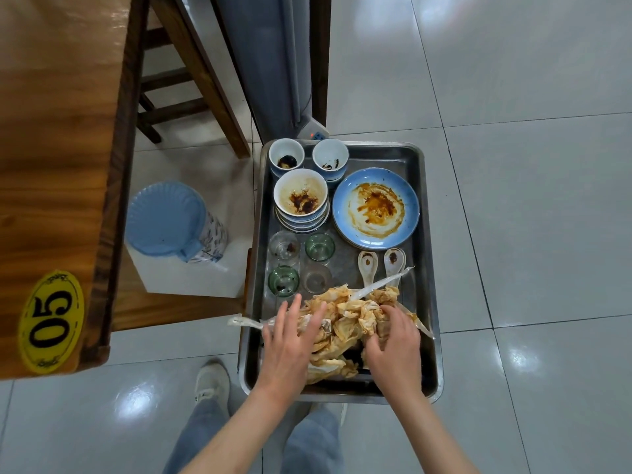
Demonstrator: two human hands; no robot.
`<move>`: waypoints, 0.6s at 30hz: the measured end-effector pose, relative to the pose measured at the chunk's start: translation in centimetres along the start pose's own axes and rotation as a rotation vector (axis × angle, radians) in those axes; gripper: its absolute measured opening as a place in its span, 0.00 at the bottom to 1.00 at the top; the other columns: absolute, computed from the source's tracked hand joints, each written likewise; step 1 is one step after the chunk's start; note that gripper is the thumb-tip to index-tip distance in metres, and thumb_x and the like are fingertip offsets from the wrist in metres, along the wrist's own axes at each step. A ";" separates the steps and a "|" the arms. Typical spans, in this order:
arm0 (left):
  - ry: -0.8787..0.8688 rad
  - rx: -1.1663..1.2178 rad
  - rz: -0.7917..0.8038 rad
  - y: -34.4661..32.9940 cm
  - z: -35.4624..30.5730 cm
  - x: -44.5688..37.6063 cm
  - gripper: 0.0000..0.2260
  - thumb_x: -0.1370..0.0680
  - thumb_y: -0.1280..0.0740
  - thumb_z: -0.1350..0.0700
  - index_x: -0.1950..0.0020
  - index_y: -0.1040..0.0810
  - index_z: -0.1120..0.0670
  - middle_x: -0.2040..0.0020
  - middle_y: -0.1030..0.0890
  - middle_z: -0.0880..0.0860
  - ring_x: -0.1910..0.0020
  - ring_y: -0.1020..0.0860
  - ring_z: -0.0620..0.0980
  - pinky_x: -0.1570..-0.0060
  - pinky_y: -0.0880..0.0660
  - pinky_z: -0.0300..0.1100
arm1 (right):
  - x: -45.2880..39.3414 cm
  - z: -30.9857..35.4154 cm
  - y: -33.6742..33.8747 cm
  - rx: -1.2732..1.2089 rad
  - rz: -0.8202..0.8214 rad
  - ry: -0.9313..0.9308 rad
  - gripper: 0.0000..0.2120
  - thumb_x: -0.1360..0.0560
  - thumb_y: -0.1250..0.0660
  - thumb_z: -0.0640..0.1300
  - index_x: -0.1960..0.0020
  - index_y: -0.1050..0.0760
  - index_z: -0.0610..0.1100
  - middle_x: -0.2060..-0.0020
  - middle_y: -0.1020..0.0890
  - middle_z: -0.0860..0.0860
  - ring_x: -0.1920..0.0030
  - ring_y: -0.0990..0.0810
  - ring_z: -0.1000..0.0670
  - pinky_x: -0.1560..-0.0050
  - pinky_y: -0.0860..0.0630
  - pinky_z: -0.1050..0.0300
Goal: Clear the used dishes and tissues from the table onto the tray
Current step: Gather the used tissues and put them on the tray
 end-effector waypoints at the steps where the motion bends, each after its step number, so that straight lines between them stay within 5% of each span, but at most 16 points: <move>1: 0.027 0.022 0.025 -0.4 0.3 0.1 0.49 0.37 0.33 0.74 0.23 0.50 0.46 0.27 0.39 0.63 0.28 0.39 0.64 0.37 0.33 0.62 | 0.0 -0.1 0.0 -0.001 0.001 -0.005 0.23 0.27 0.35 0.40 0.33 0.32 0.44 0.35 0.28 0.49 0.32 0.35 0.48 0.31 0.35 0.45; 4: 0.001 0.120 0.084 -1.7 0.3 0.2 0.46 0.29 0.41 0.73 0.28 0.69 0.43 0.23 0.55 0.57 0.24 0.54 0.55 0.27 0.48 0.48 | 0.0 -0.2 0.1 0.012 0.001 -0.015 0.23 0.28 0.34 0.41 0.33 0.32 0.44 0.35 0.28 0.48 0.32 0.35 0.47 0.31 0.35 0.44; 8: -0.081 0.199 0.127 -2.3 -0.2 -0.1 0.48 0.29 0.40 0.74 0.27 0.71 0.45 0.23 0.60 0.52 0.24 0.51 0.53 0.32 0.37 0.39 | -0.1 -0.1 0.2 0.012 0.007 -0.012 0.23 0.28 0.36 0.39 0.33 0.31 0.43 0.35 0.28 0.47 0.31 0.35 0.46 0.31 0.37 0.43; 10: -0.075 0.192 0.109 -2.1 0.2 -0.2 0.48 0.29 0.40 0.74 0.27 0.70 0.46 0.23 0.59 0.53 0.24 0.52 0.53 0.31 0.38 0.40 | 0.0 -0.1 0.3 -0.009 0.008 -0.012 0.22 0.27 0.37 0.38 0.33 0.31 0.43 0.34 0.29 0.47 0.31 0.36 0.46 0.30 0.38 0.43; 14: 0.013 0.048 0.075 -1.9 1.3 0.3 0.47 0.28 0.41 0.72 0.30 0.75 0.48 0.23 0.61 0.55 0.25 0.64 0.56 0.27 0.55 0.55 | 0.1 0.0 0.6 -0.017 -0.002 -0.018 0.24 0.27 0.38 0.37 0.31 0.32 0.44 0.31 0.31 0.48 0.28 0.40 0.47 0.28 0.41 0.45; 18: 0.055 0.086 0.102 -2.6 1.2 0.6 0.47 0.27 0.39 0.69 0.31 0.77 0.48 0.24 0.64 0.55 0.25 0.64 0.57 0.26 0.56 0.53 | 0.2 0.1 0.7 0.006 0.000 -0.020 0.24 0.27 0.38 0.38 0.31 0.33 0.44 0.31 0.32 0.48 0.27 0.42 0.46 0.27 0.43 0.45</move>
Point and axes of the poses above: each hand's wrist, its own x-axis away from the middle knuckle, its own y-axis out of the back of the hand, z = x × y, the point moved 10 cm from there along -x, towards the middle knuckle
